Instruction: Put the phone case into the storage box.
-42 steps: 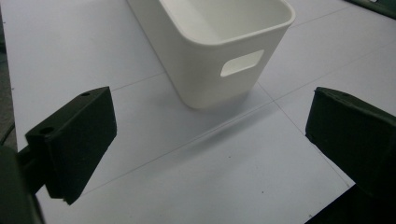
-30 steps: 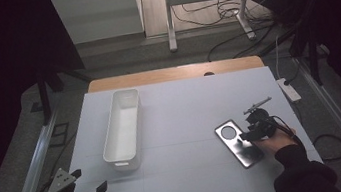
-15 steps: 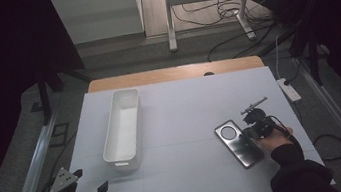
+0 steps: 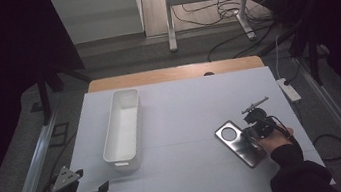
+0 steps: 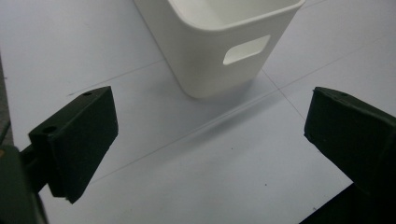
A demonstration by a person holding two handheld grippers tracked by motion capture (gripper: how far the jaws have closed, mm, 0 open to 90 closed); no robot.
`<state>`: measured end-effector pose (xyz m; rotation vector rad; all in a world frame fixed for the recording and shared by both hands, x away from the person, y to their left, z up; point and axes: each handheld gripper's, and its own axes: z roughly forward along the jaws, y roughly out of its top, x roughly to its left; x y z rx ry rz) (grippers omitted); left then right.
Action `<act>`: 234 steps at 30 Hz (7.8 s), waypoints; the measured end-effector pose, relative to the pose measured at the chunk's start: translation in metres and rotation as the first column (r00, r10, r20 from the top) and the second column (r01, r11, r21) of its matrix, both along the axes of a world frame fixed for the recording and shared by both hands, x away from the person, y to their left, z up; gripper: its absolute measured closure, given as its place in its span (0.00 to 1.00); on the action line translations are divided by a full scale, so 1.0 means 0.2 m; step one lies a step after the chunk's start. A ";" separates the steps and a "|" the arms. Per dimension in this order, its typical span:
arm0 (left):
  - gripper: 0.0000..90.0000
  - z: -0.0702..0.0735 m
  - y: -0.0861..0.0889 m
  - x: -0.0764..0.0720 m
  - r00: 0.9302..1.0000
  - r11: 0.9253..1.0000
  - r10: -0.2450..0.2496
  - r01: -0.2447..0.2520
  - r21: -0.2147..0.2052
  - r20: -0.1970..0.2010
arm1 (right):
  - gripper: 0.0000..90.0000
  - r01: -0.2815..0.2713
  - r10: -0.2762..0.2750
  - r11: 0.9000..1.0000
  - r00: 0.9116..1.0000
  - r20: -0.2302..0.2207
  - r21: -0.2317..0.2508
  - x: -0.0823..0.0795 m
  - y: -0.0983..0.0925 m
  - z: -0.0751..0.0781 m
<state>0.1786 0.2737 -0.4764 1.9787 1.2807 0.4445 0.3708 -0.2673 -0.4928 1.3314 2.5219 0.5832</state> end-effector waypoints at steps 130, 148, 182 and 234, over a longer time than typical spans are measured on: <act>0.00 0.20 -0.83 0.66 0.936 0.926 -0.348 0.351 -0.138 0.046 | 0.99 -0.160 0.081 0.950 0.955 0.284 0.267 -0.05 0.47 0.38; 0.03 0.17 -0.91 0.71 0.929 0.912 -0.369 0.366 -0.182 0.023 | 0.99 -0.192 0.108 0.944 0.948 0.299 0.268 -0.07 0.57 0.37; 0.88 0.13 -0.91 0.73 0.908 0.877 -0.416 0.384 -0.288 -0.055 | 0.98 -0.244 0.154 0.930 0.937 0.312 0.274 -0.12 0.61 0.34; 0.88 0.26 -0.80 0.69 0.849 0.825 -0.528 0.513 -0.239 0.000 | 0.16 -0.392 0.290 0.847 0.906 0.307 0.358 -0.16 0.53 0.37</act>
